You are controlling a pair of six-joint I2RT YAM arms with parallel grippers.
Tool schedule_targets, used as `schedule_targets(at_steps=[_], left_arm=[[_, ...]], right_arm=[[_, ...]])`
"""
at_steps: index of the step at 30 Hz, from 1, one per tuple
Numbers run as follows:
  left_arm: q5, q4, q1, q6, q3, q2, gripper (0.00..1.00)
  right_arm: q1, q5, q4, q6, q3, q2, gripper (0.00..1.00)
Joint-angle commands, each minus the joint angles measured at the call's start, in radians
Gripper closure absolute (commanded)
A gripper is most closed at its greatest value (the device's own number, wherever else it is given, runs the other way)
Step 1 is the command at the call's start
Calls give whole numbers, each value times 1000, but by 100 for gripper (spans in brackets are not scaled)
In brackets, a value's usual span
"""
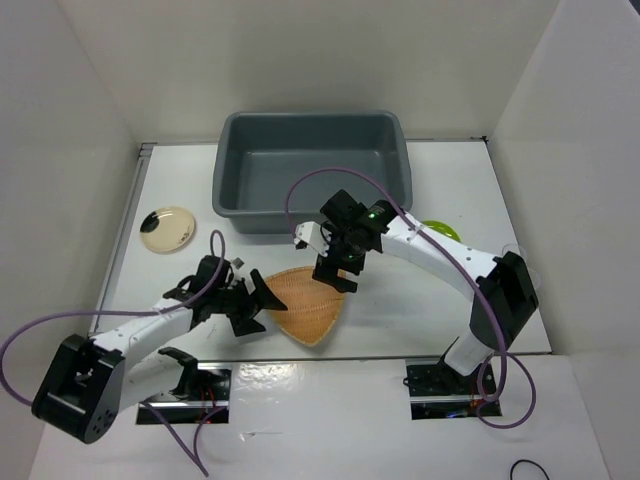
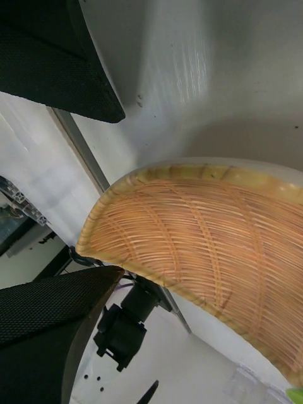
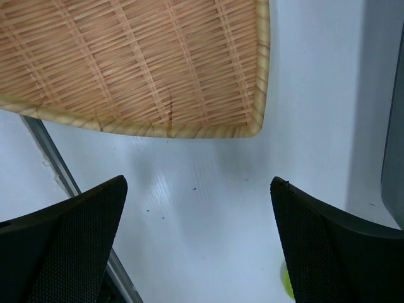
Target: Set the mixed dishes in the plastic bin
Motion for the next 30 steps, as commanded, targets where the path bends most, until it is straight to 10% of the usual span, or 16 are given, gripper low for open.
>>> schedule_targets(at_steps=[1,20,30], left_arm=[[6,102,-41,25,32,58,0],[-10,306,-203,-27,116,437,2],[-10,315,-245,-27,137,448,72]], right_arm=[[-5,-41,47,36,-22,-10,1],[-5,-3,319,136,-174,166,8],[-5,9,384,195,-239,123,9]])
